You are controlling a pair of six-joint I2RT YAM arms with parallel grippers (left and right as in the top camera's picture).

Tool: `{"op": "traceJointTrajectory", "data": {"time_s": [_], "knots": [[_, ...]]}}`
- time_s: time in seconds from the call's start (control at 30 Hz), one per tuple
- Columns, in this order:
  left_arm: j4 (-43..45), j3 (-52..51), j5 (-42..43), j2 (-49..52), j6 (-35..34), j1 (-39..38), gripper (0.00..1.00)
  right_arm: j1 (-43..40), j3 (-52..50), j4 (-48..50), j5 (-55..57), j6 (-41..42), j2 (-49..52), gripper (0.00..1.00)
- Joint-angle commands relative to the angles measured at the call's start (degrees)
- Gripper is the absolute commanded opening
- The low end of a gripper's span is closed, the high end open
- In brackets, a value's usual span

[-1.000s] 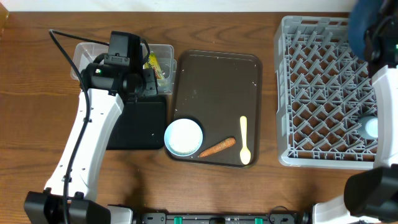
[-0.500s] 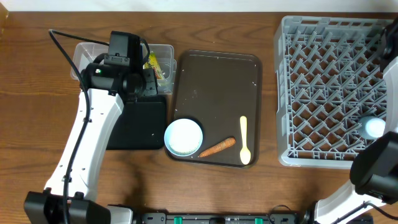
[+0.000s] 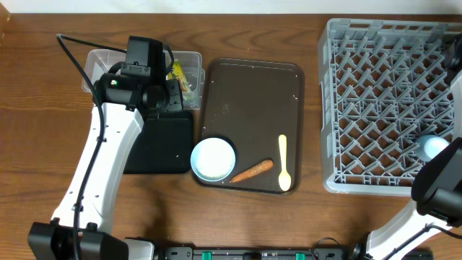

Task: Sort waste into correct bins and load items into the dishwasher rack
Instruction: 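Lift the blue plate and place it in the dish rack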

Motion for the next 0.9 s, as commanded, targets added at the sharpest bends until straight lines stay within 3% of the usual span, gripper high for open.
{"op": "traceJointTrajectory", "data": {"time_s": [0.0, 0.37, 0.67, 0.8, 0.87], "knots": [[-0.1, -0.3, -0.9, 0.0, 0.5, 0.2, 0.45, -0.2, 0.4, -1.2, 1.2, 2.5, 1.4, 0.01], [-0.1, -0.3, -0.9, 0.0, 0.5, 0.2, 0.45, 1.4, 0.4, -13.8, -1.3, 24.2, 3.2, 0.01], [-0.1, -0.3, -0.9, 0.0, 0.5, 0.2, 0.45, 5.5, 0.4, -24.2, -2.5, 30.7, 3.2, 0.07], [-0.1, -0.3, -0.9, 0.0, 0.5, 0.2, 0.45, 6.3, 0.4, -30.5, -6.3, 37.8, 3.2, 0.27], [-0.1, -0.3, -0.9, 0.0, 0.5, 0.2, 0.45, 6.2, 0.4, -34.4, -11.3, 40.1, 3.2, 0.3]]}}
